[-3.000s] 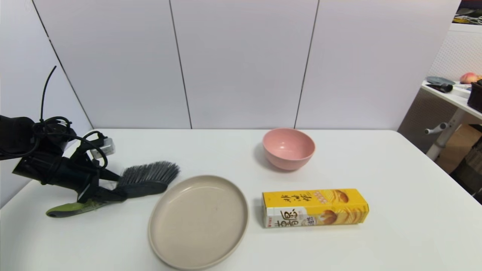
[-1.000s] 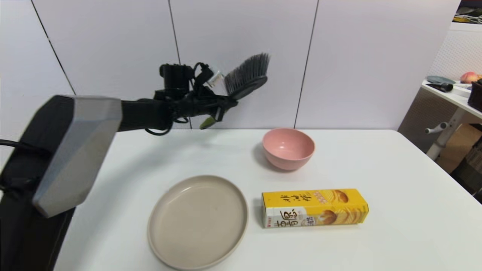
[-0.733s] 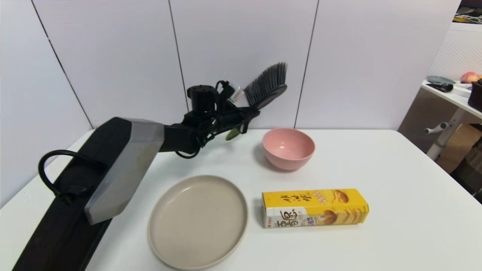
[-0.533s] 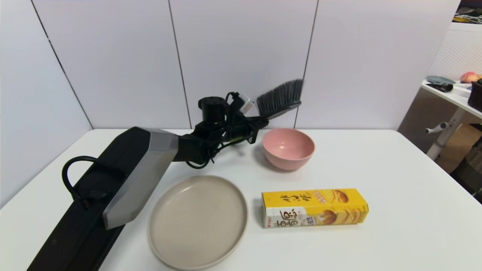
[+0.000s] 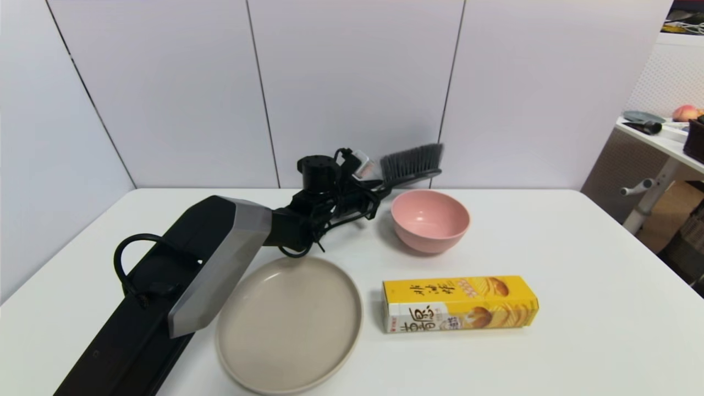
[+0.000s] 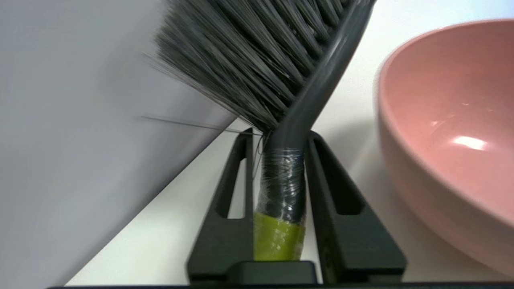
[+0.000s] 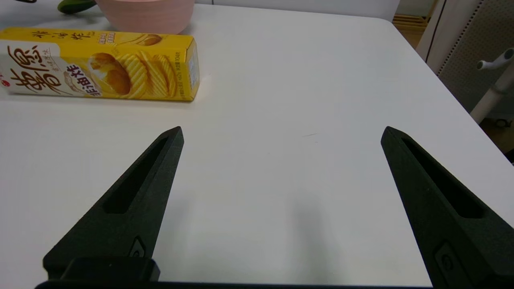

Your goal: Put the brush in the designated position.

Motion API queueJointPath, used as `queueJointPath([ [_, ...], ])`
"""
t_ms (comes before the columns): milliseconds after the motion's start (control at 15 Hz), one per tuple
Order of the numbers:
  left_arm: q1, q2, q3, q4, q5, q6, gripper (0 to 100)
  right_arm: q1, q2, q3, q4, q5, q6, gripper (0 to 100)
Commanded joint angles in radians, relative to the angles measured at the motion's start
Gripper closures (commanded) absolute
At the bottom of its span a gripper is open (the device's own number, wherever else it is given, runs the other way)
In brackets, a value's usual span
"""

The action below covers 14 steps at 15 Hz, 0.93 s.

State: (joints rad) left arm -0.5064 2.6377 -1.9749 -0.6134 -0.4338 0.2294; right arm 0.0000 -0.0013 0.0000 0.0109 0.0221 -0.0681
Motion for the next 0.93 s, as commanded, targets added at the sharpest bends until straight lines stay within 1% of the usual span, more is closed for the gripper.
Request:
queueJointPath([
  [67,0.0,-0.008,-0.001,-0.003,0.003,0.002,0,0.0,0.001,0.002,0.0,0.001,-0.001,0],
  [333,0.0,-0.038,-0.001,0.003,-0.002,0.011,0,0.0,0.001,0.002,0.0,0.001,-0.001,0],
  [400,0.002,-0.062,0.001,0.04,-0.003,0.022,0,0.0,0.001,0.002,0.0,0.001,-0.001,0],
  [467,0.014,-0.105,0.001,0.153,0.0,0.084,0,0.0,0.001,0.002,0.0,0.001,-0.001,0],
  [533,0.031,-0.136,0.001,0.239,0.0,0.137,0,0.0,0.001,0.002,0.0,0.001,-0.001,0],
  [733,0.115,-0.341,0.014,0.709,0.001,0.384,0,0.0,0.001,0.002,0.0,0.001,-0.001,0],
  [867,0.18,-0.536,0.079,1.075,0.01,0.496,0,0.0,0.001,0.002,0.0,0.001,-0.001,0],
  [933,0.216,-0.67,0.145,1.302,0.035,0.507,0,0.0,0.001,0.002,0.0,0.001,-0.001,0],
])
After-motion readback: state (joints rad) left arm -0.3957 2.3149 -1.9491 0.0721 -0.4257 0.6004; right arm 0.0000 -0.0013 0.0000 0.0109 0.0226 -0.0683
